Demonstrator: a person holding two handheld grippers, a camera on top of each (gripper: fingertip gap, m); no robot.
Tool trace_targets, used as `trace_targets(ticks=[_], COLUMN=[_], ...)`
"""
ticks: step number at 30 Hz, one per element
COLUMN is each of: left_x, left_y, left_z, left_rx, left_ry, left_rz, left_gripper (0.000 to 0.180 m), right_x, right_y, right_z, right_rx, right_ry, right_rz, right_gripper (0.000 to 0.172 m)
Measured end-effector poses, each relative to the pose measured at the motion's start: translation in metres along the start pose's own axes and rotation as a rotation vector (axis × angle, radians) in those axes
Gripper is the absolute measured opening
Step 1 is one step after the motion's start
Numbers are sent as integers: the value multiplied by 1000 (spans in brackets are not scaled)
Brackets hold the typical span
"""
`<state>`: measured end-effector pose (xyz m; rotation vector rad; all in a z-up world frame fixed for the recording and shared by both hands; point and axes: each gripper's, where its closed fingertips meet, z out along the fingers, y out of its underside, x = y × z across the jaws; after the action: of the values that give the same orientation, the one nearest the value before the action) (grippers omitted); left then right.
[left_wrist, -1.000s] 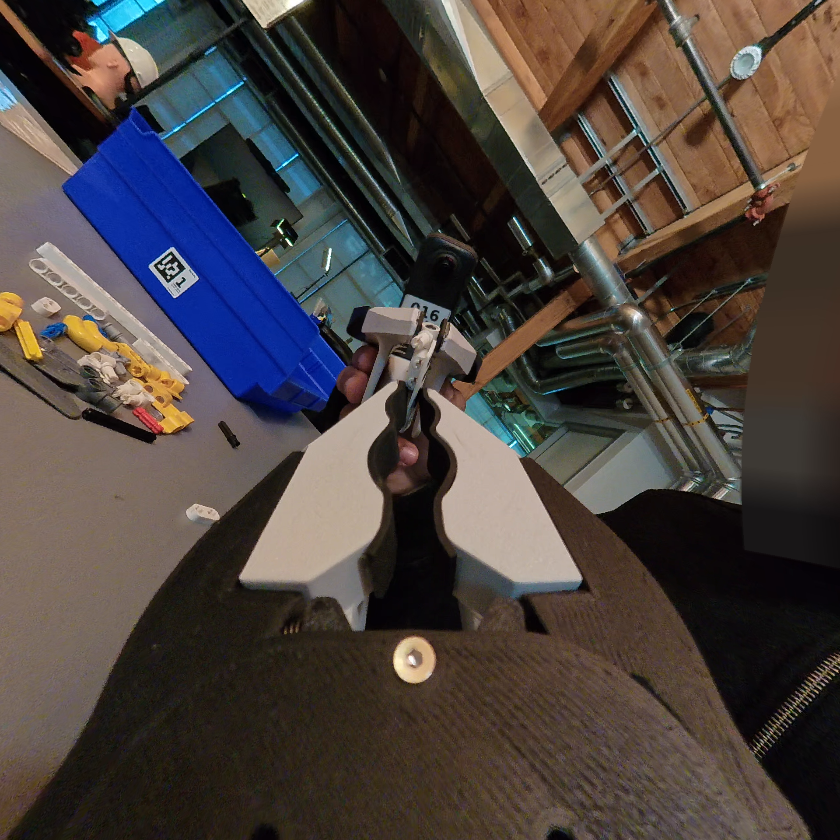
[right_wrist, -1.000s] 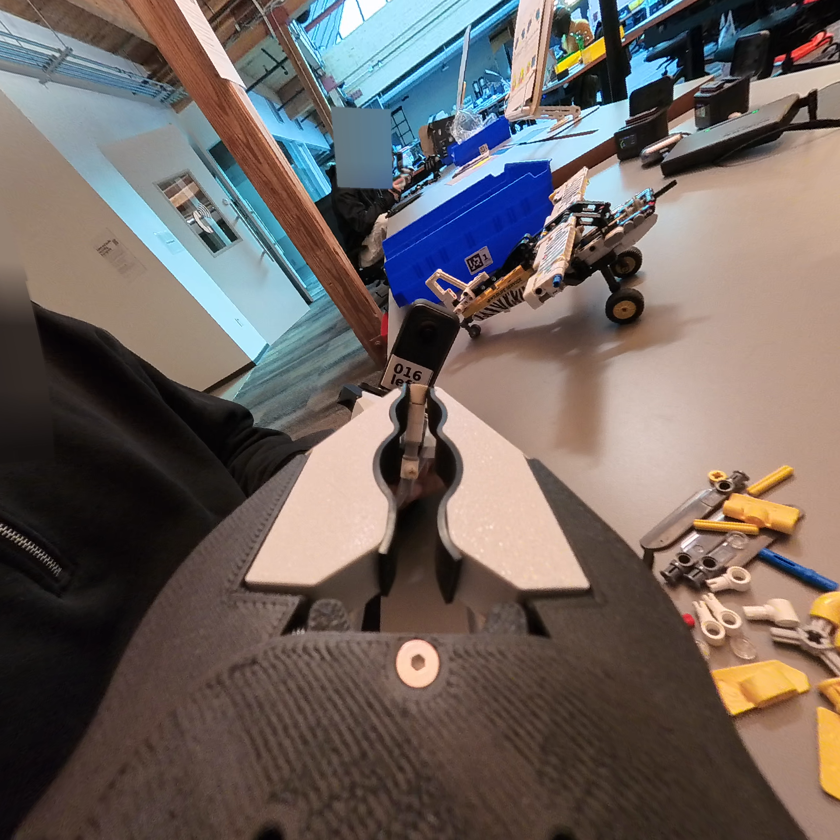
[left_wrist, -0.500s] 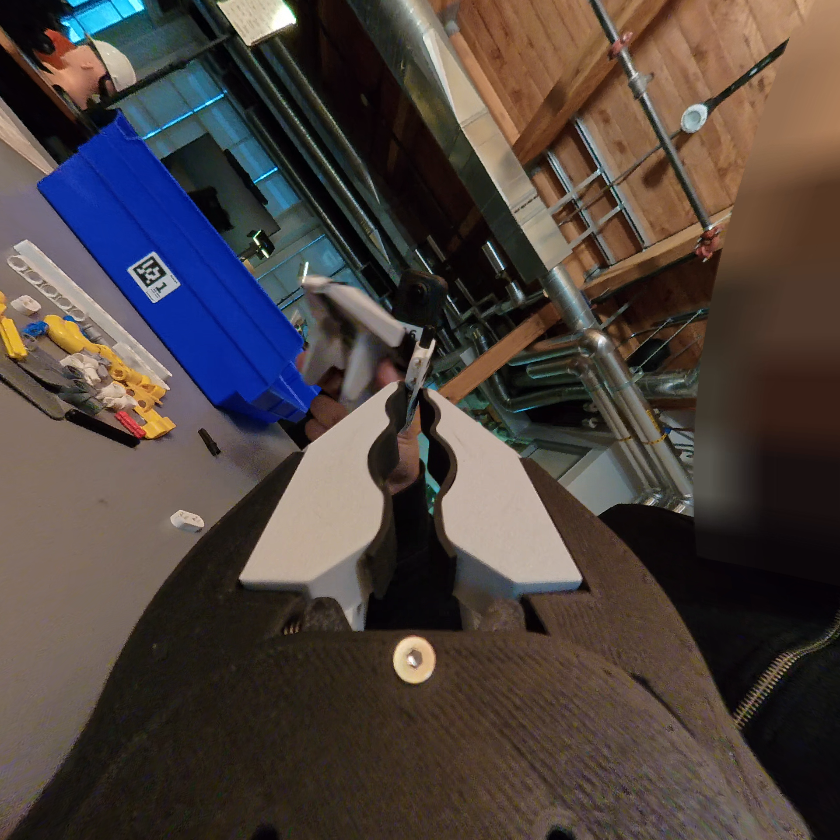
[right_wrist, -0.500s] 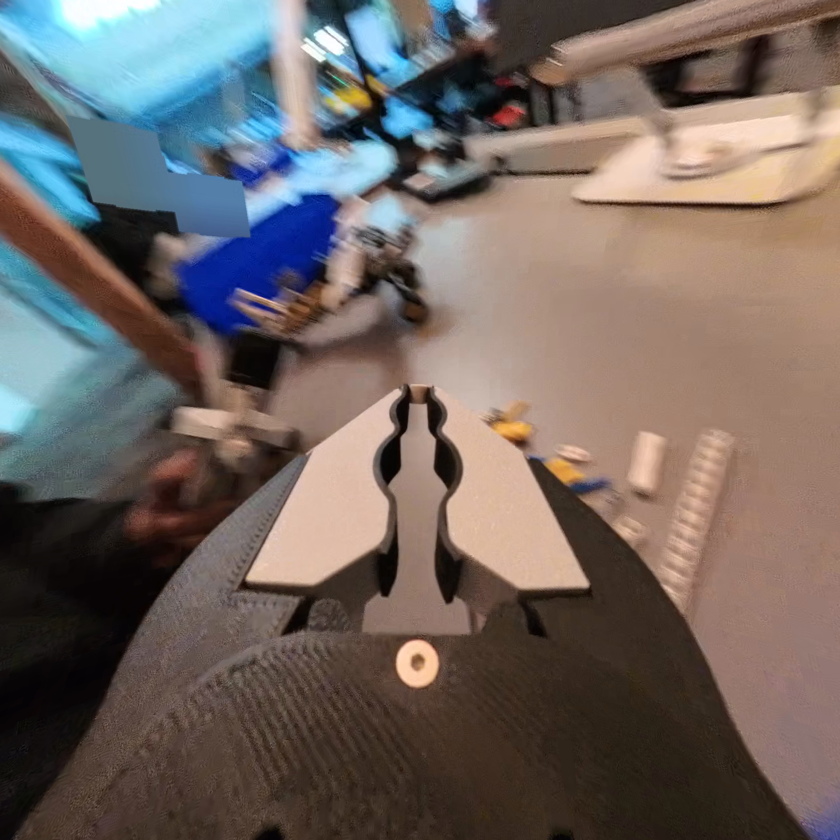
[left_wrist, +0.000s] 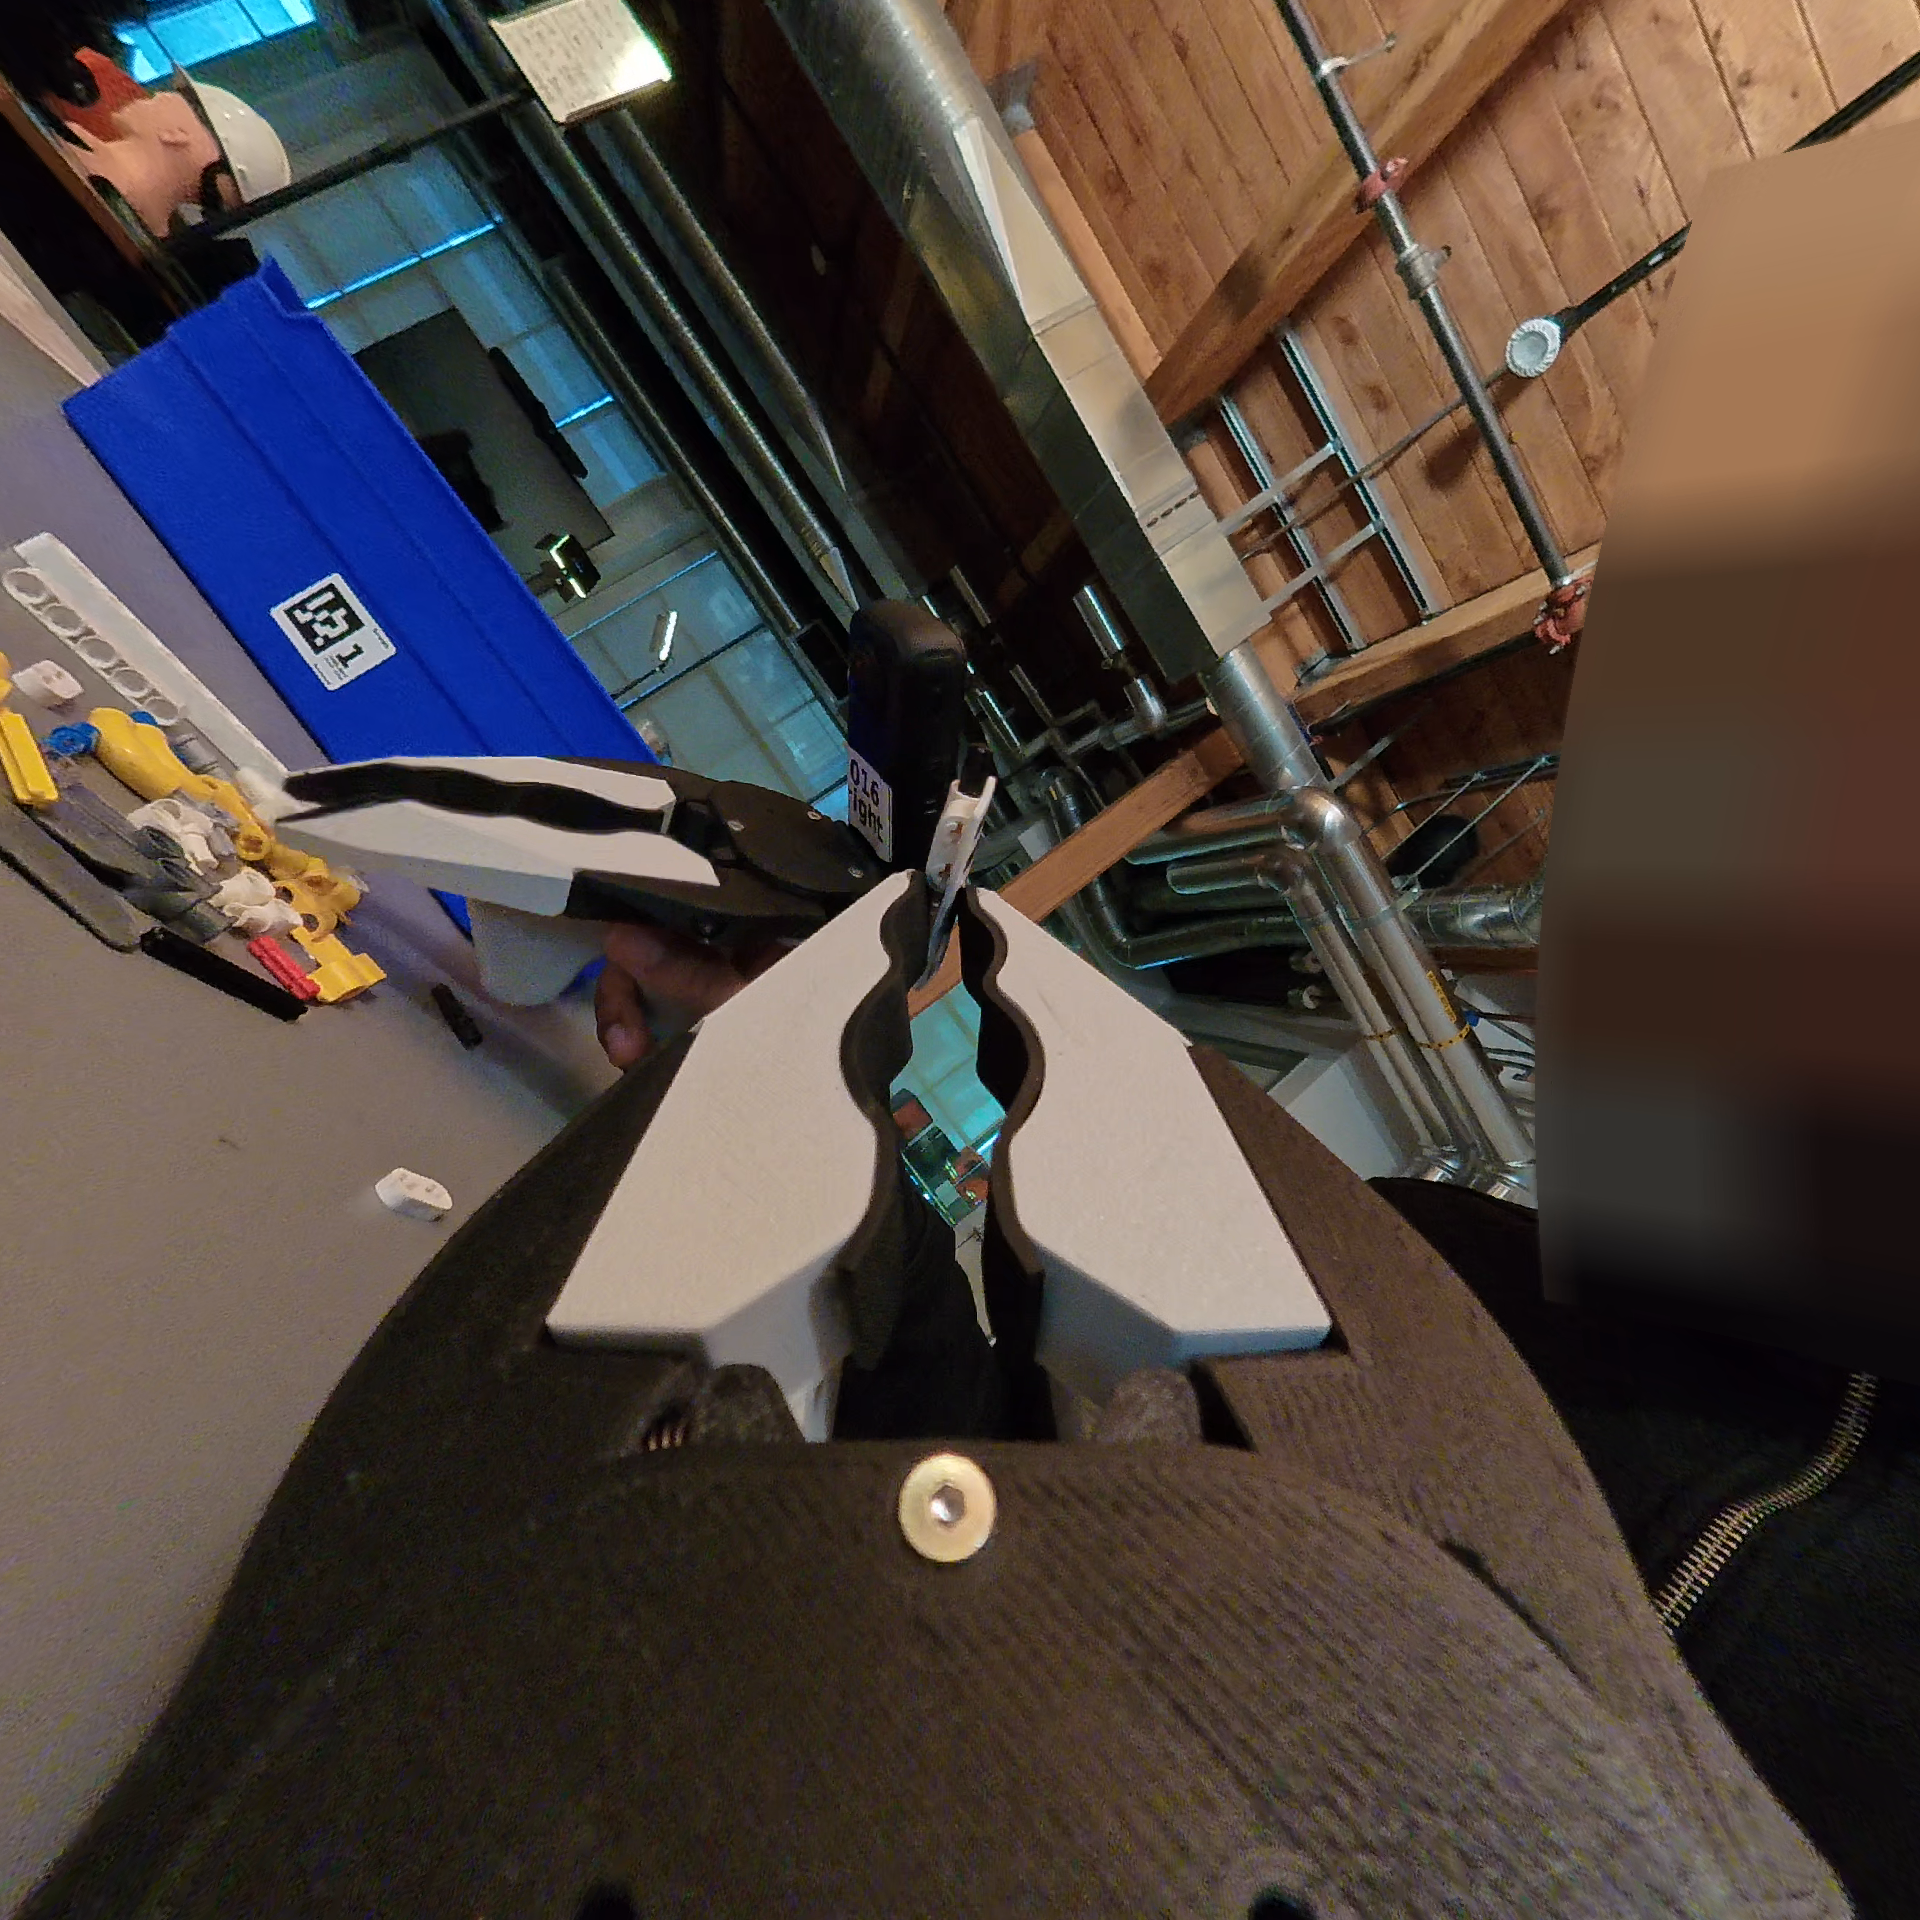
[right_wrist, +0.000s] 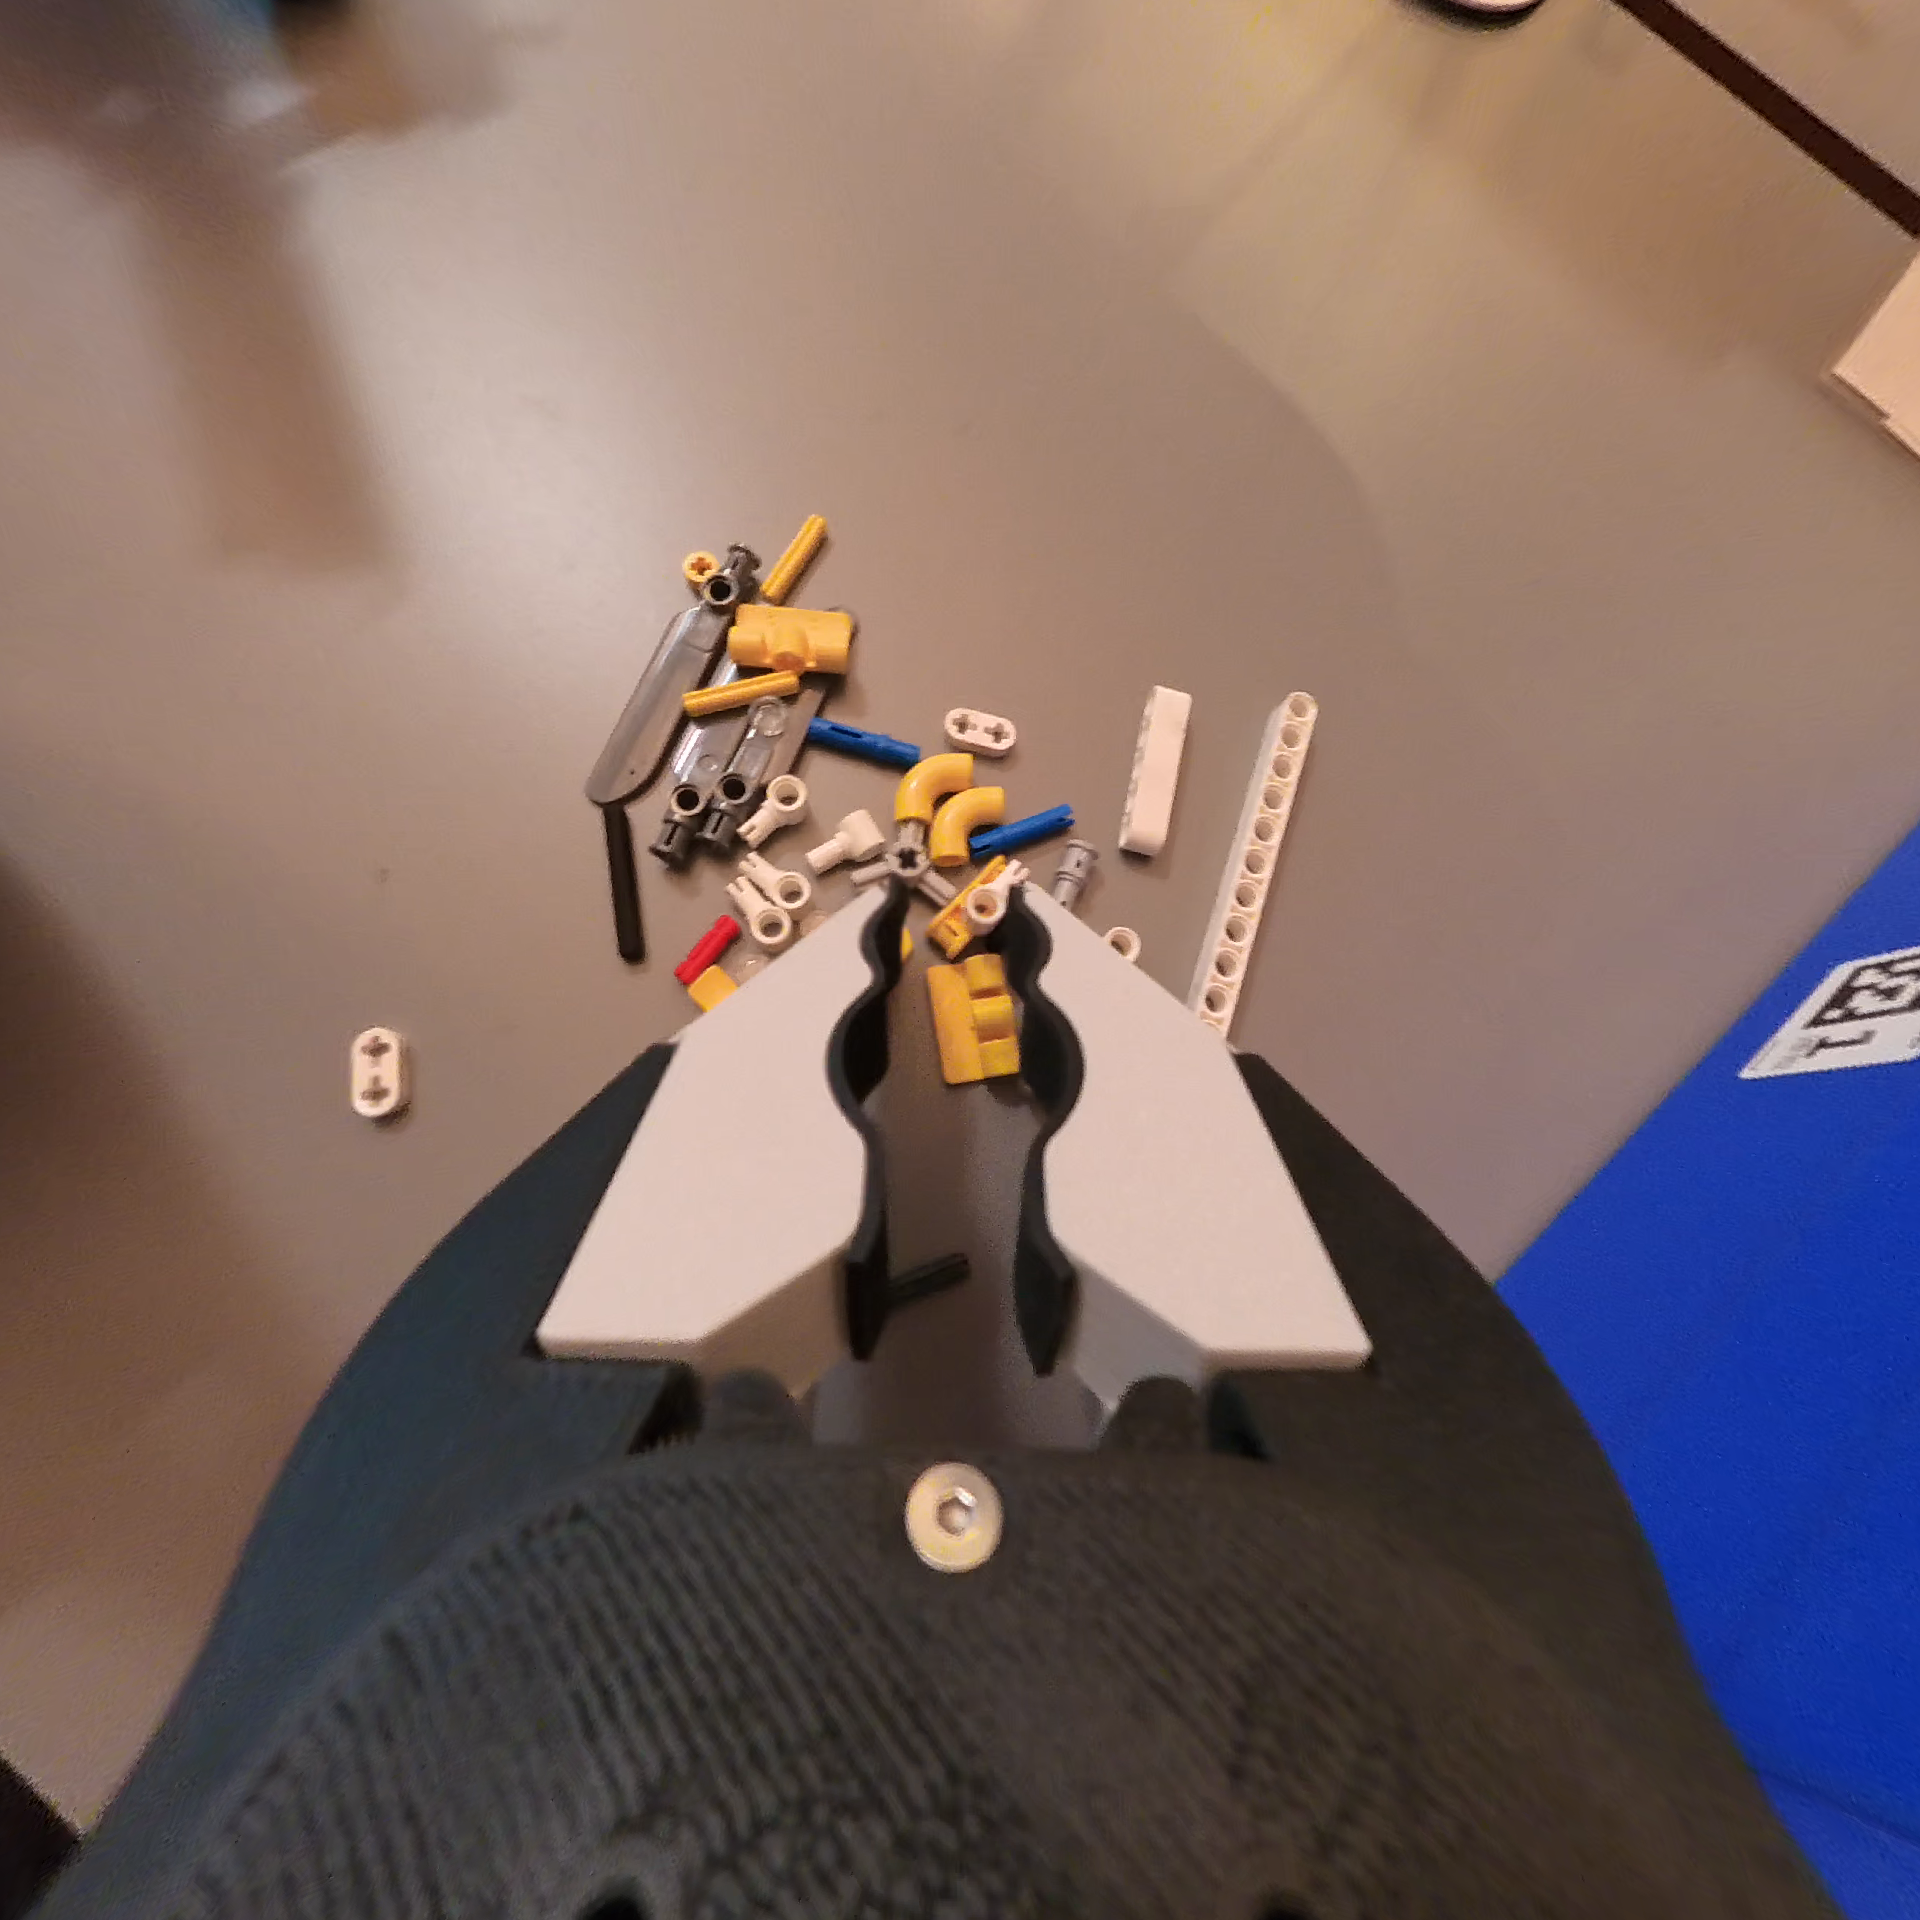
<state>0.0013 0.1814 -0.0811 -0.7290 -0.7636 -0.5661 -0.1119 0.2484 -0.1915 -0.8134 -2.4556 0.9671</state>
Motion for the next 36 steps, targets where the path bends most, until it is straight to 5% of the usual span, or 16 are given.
trace_targets(ticks=[13, 36], left_x=[-1, 0], left_y=[0, 1], left_z=[0, 1], left_rx=[-2, -4], left_ry=[2, 4], left_rz=[-11, -11], left_gripper=[0, 0], right_x=[5, 8], right_y=[-23, -9], right_z=[-29, 6], right_rx=[132, 103], right_ry=[-57, -19], right_rz=[70, 63], right_gripper=[19, 7])
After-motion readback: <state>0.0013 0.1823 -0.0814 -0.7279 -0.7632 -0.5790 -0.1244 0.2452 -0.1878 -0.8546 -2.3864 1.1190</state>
